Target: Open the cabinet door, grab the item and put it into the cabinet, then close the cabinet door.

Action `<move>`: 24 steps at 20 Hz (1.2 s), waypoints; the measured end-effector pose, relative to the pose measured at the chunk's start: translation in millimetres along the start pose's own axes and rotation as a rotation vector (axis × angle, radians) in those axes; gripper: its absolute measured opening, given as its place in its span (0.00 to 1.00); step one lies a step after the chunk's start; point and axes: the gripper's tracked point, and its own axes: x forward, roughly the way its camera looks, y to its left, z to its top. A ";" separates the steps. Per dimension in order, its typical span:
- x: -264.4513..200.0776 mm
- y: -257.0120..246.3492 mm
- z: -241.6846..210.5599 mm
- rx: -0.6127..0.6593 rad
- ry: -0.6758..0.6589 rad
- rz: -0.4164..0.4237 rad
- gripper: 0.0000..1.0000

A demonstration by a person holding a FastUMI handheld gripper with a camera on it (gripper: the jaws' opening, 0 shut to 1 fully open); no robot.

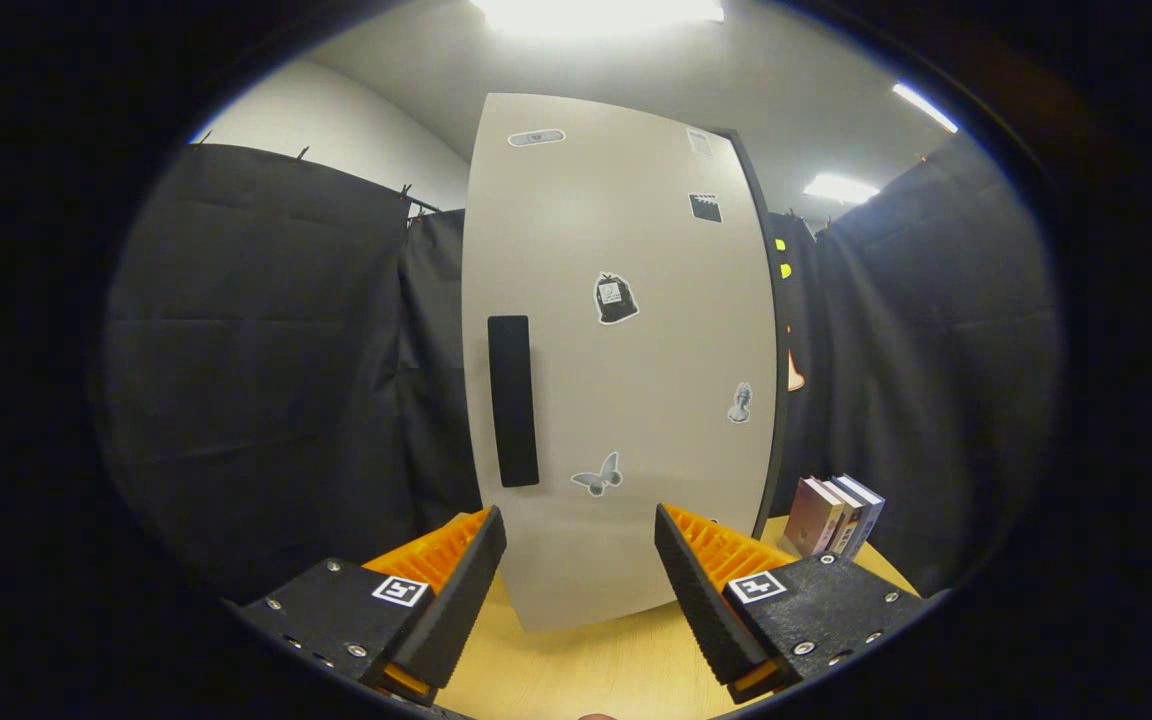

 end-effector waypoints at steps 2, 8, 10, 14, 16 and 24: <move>0.4 -5.3 1.6 -0.006 -0.010 -0.013 0.93; 8.7 -20.0 -1.4 0.032 0.013 -0.069 0.93; 12.7 -20.9 -4.2 0.053 0.024 -0.071 0.93; 20.2 -17.7 -3.9 0.038 0.025 -0.064 0.93; 21.7 -15.0 -3.8 0.021 0.019 -0.068 0.93; 27.1 -8.7 -4.8 0.019 0.025 -0.051 0.93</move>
